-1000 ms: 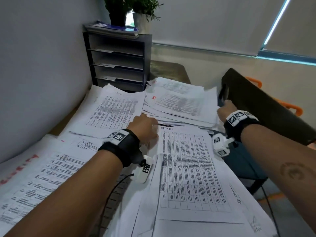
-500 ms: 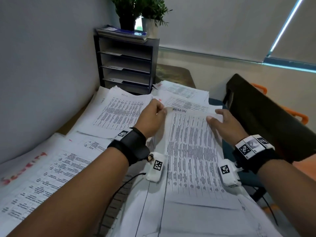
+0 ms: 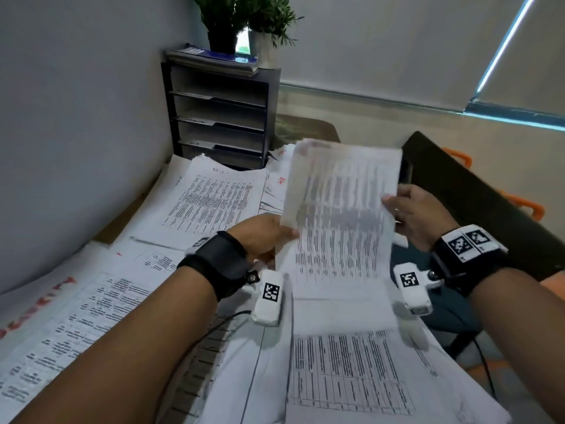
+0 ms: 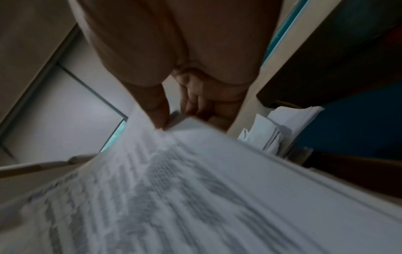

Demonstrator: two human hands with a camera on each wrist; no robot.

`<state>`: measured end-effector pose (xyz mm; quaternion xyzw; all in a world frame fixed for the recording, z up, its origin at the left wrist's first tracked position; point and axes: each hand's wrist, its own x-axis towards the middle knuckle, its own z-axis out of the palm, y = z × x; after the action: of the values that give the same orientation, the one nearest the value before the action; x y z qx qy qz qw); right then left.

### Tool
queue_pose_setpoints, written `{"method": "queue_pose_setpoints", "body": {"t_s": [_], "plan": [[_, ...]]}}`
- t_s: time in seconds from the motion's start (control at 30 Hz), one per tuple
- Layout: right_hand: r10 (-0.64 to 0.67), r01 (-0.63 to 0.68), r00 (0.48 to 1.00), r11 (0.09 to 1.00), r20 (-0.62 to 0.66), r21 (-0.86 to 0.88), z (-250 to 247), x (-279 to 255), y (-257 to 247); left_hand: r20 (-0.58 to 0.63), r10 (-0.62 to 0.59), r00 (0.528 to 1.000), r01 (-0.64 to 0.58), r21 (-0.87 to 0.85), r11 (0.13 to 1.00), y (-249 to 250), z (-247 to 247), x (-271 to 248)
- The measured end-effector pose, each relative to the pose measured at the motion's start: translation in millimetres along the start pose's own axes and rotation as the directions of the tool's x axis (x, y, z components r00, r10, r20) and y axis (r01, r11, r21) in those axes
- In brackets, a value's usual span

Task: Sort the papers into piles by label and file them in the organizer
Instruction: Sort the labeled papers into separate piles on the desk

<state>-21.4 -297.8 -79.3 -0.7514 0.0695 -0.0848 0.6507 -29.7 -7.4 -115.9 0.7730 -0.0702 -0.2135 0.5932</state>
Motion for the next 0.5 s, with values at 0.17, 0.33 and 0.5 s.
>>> {"method": "queue_pose_setpoints", "body": {"t_s": [0.17, 0.33, 0.5], "plan": [[0.152, -0.153, 0.981, 0.988, 0.119, 0.0, -18, 2, 13, -0.225, -0.008, 0.974, -0.067, -0.324, 0.944, 5, -12, 19], [0.154, -0.224, 0.97, 0.866, 0.188, 0.446, 19, 0, 34, -0.369, 0.001, 0.929, -0.163, -0.408, 0.898, 13, 3, 32], [0.143, -0.163, 0.987, 0.887, 0.079, 0.433, 59, 9, 48, -0.377, 0.04, 0.925, -0.228, -0.469, 0.853, 23, 11, 58]]}}
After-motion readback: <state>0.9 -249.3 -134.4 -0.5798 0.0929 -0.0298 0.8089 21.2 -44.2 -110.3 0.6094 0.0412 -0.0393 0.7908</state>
